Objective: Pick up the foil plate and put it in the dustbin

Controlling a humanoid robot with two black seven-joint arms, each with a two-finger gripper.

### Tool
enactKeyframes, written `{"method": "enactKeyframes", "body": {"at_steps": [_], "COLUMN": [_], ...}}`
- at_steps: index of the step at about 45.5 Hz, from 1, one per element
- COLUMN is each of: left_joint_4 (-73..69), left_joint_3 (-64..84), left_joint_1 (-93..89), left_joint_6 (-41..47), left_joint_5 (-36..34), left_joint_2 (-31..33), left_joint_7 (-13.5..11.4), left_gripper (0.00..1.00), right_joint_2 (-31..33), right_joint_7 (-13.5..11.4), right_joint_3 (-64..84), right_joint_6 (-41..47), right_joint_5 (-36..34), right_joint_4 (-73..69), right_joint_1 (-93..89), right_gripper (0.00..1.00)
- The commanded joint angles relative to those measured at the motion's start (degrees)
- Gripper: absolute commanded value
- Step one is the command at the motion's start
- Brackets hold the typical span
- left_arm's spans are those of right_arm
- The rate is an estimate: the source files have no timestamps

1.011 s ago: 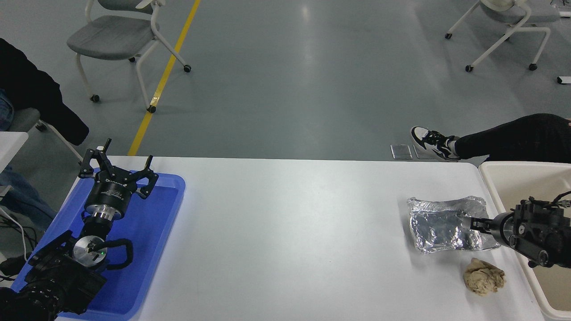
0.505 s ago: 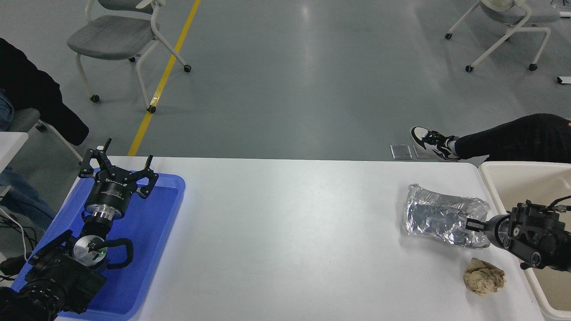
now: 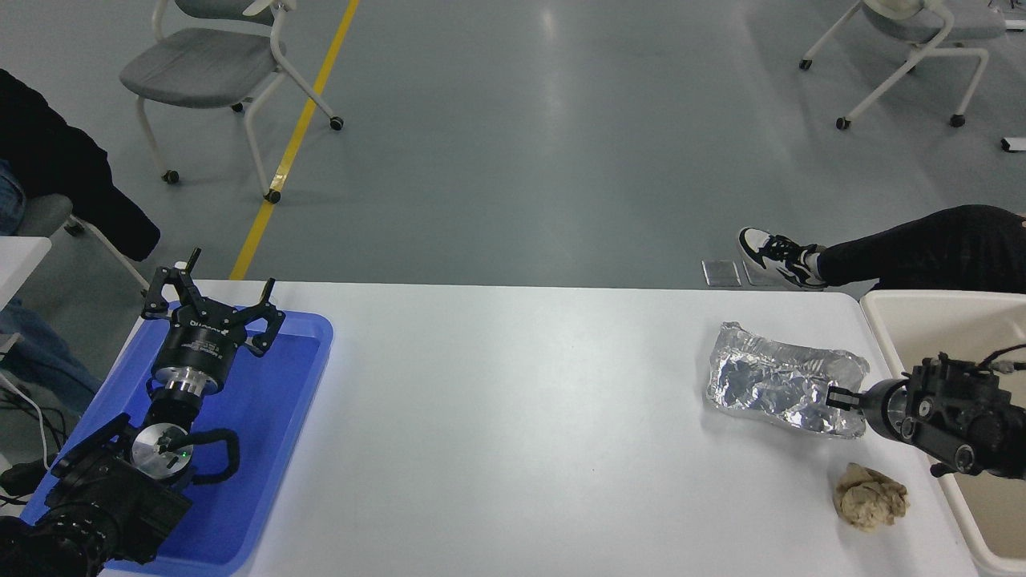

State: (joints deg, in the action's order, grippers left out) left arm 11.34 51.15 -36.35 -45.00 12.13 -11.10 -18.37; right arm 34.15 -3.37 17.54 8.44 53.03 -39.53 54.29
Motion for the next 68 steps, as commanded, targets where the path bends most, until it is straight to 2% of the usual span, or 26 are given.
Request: {"method": "enactKeyframes", "body": {"at_steps": [1, 6, 14, 27, 38, 53, 60, 68], "left_joint_4": [0.00, 0.00, 0.00, 0.00, 0.00, 0.00, 0.00, 0.00], "left_joint_3": [0.00, 0.00, 0.00, 0.00, 0.00, 0.00, 0.00, 0.00], "left_joint_1": [-0.04, -0.04, -0.04, -0.04, -0.04, -0.04, -0.04, 0.05], "left_joint_6": [0.00, 0.00, 0.00, 0.00, 0.00, 0.00, 0.00, 0.00], "left_joint_5": [0.00, 0.00, 0.00, 0.00, 0.00, 0.00, 0.00, 0.00], "left_joint_2": [0.03, 0.03, 0.03, 0.03, 0.03, -0.06, -0.06, -0.15], "left_joint_7": [0.00, 0.00, 0.00, 0.00, 0.00, 0.00, -0.09, -0.09], "left_gripper": [1.00, 1.00, 1.00, 1.00, 1.00, 1.00, 1.00, 1.00], "right_joint_2": [11.90, 15.51, 15.51, 6.90, 2.86, 3.73, 6.63, 15.06], "right_joint_7": [0.12, 0.21, 0.47, 3.37, 3.37, 3.02, 2.93, 3.20], "right_joint_3": [12.85, 21.90, 38.07, 54.52, 56.11, 61.73, 66.39, 67.36], "right_joint_6": [1.49, 4.83, 10.54, 20.21, 21.36, 21.62, 21.62, 21.18], "right_joint_5": [-0.29, -0.38, -1.78, -9.96, -13.56, -14.18, -13.48, -9.62], "right_joint_4": [-17.06, -23.92, -32.01, -40.80, -42.12, -40.98, -35.37, -24.56], "right_joint_1": [17.23, 29.70, 50.62, 73.67, 77.63, 80.44, 79.57, 72.10], "right_gripper": [0.00, 0.00, 0.00, 0.00, 0.00, 0.00, 0.00, 0.00]}}
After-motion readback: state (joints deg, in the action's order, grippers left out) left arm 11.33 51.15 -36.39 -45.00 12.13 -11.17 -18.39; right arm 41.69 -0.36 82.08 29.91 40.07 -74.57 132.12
